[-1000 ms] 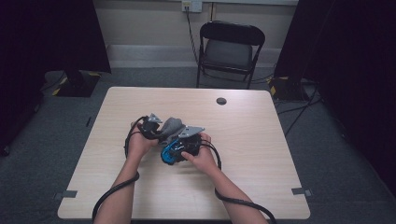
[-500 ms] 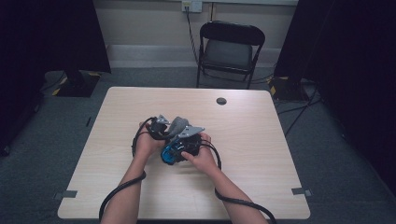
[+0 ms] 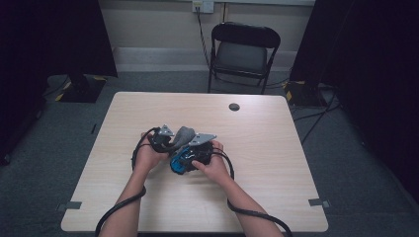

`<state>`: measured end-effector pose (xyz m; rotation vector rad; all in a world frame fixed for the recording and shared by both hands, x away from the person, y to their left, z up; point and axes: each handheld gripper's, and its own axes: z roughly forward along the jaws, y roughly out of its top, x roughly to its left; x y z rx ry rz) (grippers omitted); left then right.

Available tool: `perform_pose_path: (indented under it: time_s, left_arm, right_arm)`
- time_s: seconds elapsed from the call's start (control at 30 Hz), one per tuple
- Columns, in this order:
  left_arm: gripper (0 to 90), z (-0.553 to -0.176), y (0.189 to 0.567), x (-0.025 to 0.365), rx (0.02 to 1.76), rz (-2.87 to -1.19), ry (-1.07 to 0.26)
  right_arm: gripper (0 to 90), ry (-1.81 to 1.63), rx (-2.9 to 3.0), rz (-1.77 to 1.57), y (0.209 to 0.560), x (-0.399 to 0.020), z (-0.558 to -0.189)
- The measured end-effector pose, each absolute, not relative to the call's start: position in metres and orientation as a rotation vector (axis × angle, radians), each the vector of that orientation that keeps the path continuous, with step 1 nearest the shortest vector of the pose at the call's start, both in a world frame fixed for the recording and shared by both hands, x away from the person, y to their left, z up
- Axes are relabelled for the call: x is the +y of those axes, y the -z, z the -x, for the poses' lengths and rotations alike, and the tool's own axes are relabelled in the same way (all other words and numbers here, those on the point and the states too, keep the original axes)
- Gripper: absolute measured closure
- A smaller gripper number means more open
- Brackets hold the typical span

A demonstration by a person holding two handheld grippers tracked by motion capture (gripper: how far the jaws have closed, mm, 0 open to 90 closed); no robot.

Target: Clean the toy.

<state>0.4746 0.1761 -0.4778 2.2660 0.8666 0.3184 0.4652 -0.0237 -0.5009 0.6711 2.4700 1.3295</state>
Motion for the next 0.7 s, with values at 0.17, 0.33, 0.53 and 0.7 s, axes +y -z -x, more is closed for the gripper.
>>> perform_pose_path:
  time_s: [0.17,0.33,0.53,0.7]
  left_arm:
    - [77.8,-0.466,0.477,0.184,0.879,-2.266,-0.309]
    - [77.7,-0.457,0.475,0.192,0.875,-2.283,-0.321]
    - [77.7,-0.443,0.476,0.202,0.877,-2.274,-0.319]
    - [77.6,-0.432,0.475,0.206,0.879,-2.268,-0.312]
  right_arm:
    - [3.1,-1.331,2.470,-0.669,0.501,-0.024,-0.465]
    - [3.0,-1.330,2.470,-0.669,0.501,-0.023,-0.465]
    - [3.1,-1.329,2.469,-0.672,0.501,-0.023,-0.465]
    - [3.0,-1.328,2.468,-0.673,0.501,-0.023,-0.464]
